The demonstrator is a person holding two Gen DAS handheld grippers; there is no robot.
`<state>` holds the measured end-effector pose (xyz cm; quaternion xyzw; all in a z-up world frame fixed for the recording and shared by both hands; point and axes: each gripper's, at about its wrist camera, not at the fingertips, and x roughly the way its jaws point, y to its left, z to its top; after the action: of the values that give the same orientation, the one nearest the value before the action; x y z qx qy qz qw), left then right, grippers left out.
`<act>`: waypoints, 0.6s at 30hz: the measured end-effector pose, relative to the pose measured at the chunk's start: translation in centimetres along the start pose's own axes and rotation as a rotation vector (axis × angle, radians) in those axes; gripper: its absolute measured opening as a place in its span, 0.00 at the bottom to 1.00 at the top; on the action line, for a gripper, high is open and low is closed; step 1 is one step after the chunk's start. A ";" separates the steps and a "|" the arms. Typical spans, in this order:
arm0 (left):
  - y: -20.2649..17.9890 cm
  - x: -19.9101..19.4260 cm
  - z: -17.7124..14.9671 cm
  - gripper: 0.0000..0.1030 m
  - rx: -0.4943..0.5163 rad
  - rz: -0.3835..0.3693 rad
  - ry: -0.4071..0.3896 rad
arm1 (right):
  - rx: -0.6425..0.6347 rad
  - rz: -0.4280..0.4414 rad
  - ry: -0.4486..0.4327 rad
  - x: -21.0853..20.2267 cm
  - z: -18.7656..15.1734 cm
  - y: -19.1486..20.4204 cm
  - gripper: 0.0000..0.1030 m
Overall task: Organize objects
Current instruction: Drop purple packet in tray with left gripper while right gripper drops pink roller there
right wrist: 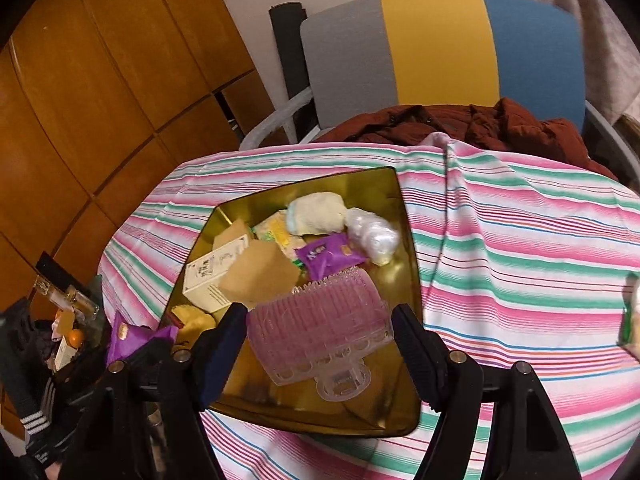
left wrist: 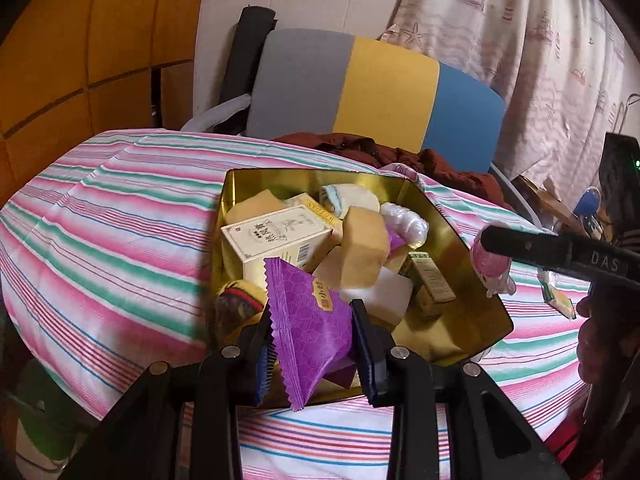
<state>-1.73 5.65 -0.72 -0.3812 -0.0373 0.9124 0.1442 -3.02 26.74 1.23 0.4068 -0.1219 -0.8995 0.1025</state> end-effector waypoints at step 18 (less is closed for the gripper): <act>-3.3 3.6 0.9 0.33 0.059 -0.023 0.051 | 0.040 -0.019 0.009 2.2 1.8 -0.5 0.72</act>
<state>-3.95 9.89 -1.94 -0.3995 -0.0111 0.9013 0.1669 -5.87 26.82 0.63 0.4140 -0.1353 -0.8960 0.0862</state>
